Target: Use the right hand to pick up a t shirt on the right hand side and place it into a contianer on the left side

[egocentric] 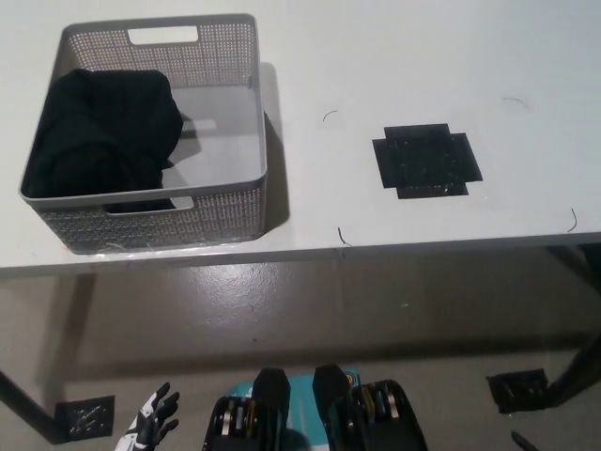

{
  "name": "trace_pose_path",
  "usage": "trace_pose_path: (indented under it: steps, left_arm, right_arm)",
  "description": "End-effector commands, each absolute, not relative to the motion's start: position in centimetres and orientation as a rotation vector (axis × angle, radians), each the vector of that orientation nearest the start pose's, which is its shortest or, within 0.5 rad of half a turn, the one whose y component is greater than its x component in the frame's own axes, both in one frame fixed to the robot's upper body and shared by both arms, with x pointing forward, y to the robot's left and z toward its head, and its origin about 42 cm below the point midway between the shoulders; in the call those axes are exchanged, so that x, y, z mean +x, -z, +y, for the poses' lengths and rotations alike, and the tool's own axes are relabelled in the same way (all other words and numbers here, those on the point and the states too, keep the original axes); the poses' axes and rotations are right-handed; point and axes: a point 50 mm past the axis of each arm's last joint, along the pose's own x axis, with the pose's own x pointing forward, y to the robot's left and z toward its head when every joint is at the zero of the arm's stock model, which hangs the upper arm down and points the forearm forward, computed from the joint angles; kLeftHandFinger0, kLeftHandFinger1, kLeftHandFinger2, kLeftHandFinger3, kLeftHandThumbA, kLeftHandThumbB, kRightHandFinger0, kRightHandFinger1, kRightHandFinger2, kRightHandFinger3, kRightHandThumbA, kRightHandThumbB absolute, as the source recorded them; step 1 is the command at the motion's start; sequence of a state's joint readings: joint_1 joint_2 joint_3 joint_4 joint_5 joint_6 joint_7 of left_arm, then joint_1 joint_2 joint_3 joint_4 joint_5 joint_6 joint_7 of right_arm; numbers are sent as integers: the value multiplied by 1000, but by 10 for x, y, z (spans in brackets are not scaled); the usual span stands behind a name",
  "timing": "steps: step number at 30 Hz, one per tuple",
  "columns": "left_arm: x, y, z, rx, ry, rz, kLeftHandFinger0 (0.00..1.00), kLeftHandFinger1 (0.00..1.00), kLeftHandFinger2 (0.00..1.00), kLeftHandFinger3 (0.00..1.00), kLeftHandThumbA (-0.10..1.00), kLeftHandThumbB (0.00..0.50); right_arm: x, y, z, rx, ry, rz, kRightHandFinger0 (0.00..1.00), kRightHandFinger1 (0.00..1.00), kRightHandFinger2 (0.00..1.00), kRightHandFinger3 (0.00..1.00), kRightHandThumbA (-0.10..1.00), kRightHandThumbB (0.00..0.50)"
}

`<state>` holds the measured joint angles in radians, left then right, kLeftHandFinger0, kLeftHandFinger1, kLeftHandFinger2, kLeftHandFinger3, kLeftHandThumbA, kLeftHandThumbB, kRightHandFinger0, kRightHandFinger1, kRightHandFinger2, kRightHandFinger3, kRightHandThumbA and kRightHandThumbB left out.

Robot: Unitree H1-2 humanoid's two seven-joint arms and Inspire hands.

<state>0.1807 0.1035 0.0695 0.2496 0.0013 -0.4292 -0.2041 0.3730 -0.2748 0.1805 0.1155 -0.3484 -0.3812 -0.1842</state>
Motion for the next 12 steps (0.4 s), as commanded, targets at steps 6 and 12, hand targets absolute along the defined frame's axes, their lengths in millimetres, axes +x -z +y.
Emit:
trace_pose_path:
  steps: [6,12]
  left_arm:
    - [204,-27,276,124,62,-60,1000,1000,1000,1000,1000,305]
    - [203,-28,278,123,84,-62,1000,1000,1000,1000,1000,305]
  right_arm:
    - [122,-15,-289,-521,-74,-5,1000,1000,1000,1000,922,281]
    - [122,-6,-286,-523,-97,15,1000,1000,1000,1000,924,296]
